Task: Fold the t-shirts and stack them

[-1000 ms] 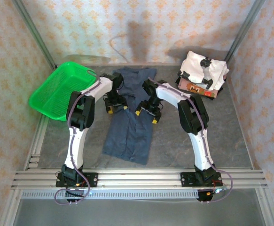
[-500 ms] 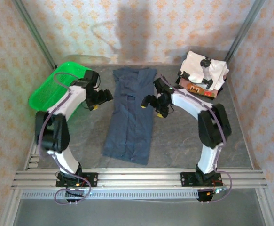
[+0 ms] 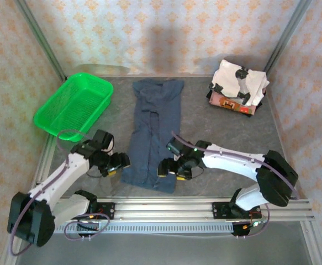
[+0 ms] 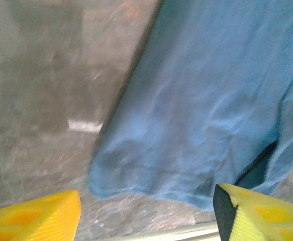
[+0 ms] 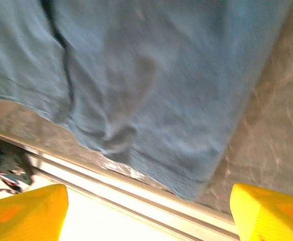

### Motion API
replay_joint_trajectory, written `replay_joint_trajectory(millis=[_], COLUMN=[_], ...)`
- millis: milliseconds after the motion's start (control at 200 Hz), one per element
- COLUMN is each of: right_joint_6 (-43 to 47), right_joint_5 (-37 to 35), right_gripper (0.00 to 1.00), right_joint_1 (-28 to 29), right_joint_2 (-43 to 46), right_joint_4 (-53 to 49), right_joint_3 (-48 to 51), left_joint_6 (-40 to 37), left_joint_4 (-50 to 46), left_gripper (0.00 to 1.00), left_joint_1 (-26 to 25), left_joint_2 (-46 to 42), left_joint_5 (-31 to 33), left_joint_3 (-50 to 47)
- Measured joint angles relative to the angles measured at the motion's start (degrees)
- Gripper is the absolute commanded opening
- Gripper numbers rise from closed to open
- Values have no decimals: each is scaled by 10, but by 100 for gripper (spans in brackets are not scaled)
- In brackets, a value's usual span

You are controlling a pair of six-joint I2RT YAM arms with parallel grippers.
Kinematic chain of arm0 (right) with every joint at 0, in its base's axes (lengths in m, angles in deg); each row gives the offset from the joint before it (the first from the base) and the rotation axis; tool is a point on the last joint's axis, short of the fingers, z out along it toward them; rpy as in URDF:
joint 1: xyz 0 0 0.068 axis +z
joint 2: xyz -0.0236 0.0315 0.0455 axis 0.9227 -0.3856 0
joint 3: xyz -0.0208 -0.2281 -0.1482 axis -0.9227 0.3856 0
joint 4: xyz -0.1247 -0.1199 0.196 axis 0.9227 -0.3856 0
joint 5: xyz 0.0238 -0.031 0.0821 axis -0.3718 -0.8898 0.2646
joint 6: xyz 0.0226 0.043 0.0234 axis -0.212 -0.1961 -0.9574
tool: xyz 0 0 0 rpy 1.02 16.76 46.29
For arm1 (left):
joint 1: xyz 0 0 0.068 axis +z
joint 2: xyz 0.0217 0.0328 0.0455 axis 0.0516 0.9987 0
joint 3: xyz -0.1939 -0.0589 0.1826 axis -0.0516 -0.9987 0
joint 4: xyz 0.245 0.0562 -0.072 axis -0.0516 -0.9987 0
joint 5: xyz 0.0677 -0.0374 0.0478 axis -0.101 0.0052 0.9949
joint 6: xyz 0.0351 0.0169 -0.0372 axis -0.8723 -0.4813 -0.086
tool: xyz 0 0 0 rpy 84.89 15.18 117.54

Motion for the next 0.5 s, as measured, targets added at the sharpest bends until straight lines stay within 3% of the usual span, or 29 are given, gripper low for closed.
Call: replay_joint_trajectory(millis=[60, 145, 500], right_joint_6=[-11, -26, -56], right_joint_5=[-3, -9, -25], right_gripper=[79, 76, 68], right_joint_1=[12, 19, 39], right_joint_2=[1, 1, -29], right_joint_4=[4, 19, 68], right_joint_3=[15, 31, 44], left_joint_6=[14, 32, 51], left_joint_4=[2, 15, 91], left_gripper=[66, 57, 51], left_joint_1=[-4, -19, -41], left_joint_2=[-17, -18, 43], left_joint_5=[0, 0, 2], left_joint_3=[-26, -48, -65])
